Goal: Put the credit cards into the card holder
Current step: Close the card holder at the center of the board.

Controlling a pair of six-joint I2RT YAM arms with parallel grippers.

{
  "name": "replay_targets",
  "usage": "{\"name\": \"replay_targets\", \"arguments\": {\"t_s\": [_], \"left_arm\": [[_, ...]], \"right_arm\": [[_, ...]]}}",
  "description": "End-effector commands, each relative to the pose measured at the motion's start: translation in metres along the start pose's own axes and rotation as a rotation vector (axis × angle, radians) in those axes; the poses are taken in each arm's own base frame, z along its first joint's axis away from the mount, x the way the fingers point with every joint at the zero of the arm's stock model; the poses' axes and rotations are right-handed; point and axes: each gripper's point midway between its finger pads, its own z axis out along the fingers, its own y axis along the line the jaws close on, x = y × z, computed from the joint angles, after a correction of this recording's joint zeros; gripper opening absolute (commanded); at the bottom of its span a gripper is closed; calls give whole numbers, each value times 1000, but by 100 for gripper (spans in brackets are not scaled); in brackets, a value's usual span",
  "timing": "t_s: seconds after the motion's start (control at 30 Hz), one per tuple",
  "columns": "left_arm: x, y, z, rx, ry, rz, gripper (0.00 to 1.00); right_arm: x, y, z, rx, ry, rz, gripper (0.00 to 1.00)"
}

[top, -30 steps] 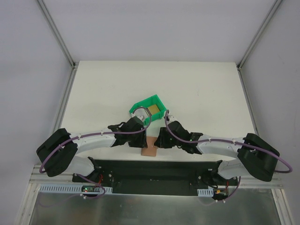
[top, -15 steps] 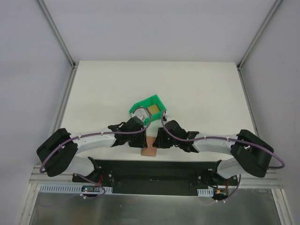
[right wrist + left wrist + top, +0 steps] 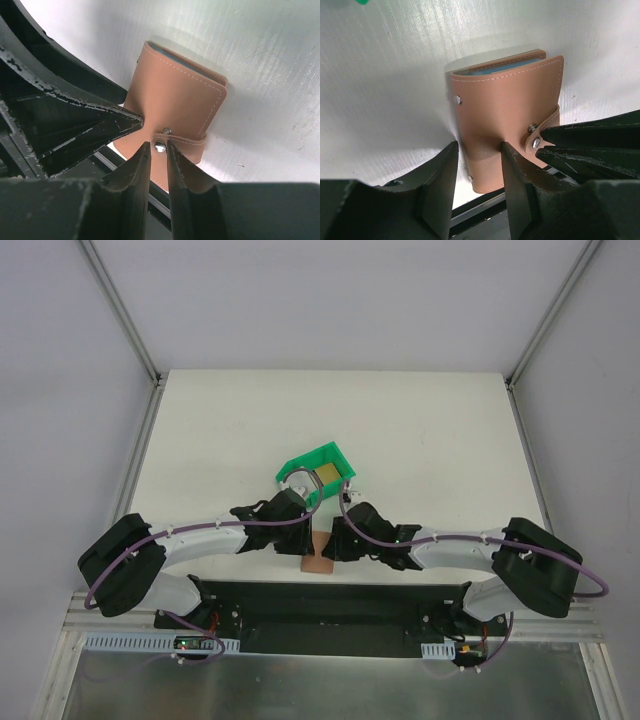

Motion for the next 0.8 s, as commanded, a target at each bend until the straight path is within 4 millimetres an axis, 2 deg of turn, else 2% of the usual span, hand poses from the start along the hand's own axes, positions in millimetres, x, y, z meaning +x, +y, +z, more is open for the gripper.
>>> {"name": "replay_targets", "arguments": {"t_s": [0.0,0.1,0.37,0.5,0.77], "left_arm": [[8,9,2,-32,20,-6,38],[7,8,2,-30,20,-7,39],[5,5,1,-22,18,1,39],[5,6,1,-23,17,2,39],[3,4,0,-19,8,7,40]], "right_arm": [[-23,16,-6,-12,-101,-5,23],[-25,15,-10,10,-101,-5,23],[-17,9,-2,28,-72,29,23],[-22,15,-10,7,-115,41,22],[-14,3,-15,33,-120,77,22]]}}
